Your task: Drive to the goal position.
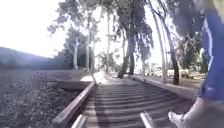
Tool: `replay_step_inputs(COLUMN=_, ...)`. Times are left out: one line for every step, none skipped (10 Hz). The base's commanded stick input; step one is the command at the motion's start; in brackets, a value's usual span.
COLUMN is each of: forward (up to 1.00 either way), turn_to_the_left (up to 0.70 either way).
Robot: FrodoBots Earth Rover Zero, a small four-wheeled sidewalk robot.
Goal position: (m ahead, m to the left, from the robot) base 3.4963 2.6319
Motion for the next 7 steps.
replay_step_inputs(forward=0.94, turn_to_the_left=0.00)
replay_step_inputs(forward=0.93, turn_to_the_left=0.00)
replay_step_inputs(forward=0.93, turn_to_the_left=0.00)
replay_step_inputs(forward=0.93, turn_to_the_left=0.00)
replay_step_inputs(forward=0.93, turn_to_the_left=0.00)
replay_step_inputs(forward=0.93, turn_to_the_left=0.00)
replay_step_inputs(forward=0.93, turn_to_the_left=0.00)
